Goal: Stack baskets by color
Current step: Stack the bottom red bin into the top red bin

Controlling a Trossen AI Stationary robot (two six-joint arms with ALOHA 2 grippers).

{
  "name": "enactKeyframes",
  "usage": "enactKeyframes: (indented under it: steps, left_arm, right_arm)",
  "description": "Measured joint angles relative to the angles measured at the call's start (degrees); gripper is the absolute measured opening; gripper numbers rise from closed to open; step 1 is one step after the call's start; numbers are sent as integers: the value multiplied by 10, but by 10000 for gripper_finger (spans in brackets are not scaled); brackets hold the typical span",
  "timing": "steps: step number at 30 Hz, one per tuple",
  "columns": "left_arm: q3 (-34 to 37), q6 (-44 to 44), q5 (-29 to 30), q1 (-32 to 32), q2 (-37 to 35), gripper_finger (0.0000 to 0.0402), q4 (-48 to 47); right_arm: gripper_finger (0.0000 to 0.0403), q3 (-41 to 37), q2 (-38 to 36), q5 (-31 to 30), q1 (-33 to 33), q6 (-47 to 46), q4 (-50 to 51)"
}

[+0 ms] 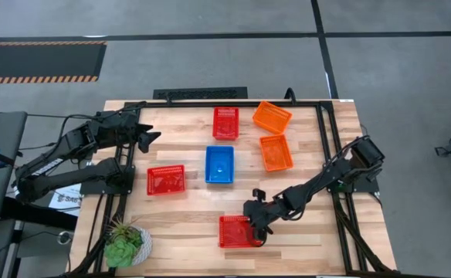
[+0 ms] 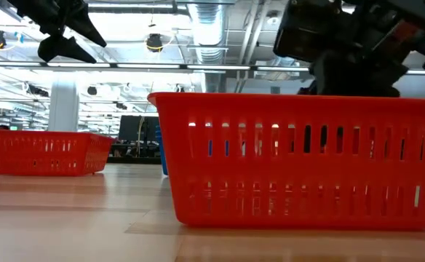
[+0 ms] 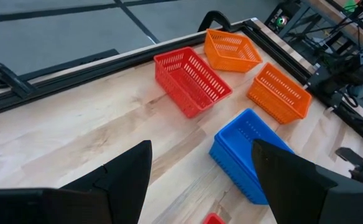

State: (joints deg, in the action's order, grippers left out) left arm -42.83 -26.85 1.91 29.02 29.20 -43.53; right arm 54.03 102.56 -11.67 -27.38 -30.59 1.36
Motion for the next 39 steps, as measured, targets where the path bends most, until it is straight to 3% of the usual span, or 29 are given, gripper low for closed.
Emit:
enactKeyframes:
  steps: [8,14,20,24,28,32,39]
  left_arm:
    - [0,0,0,0,0,263,0]
    - [0,5,0,0,0,263,-5]
    - [0,5,0,0,0,263,-8]
    - [0,-1,1,0,0,263,-6]
    - [0,-3,9,0,0,263,-6]
    - [0,-3,21,0,0,263,-6]
    - [0,-5,35,0,0,263,-4]
  right_arm:
    - [17,1,-33,-1,16,-10,62]
    - [11,0,-56,-5,29,-40,98]
    - [7,-1,-130,-8,30,-50,92]
    - [6,0,-204,-87,33,-72,91]
    - [4,0,-271,-219,56,-87,86]
    - [4,0,-309,-287,121,-107,88]
    - [4,0,-286,-288,294,-91,49]
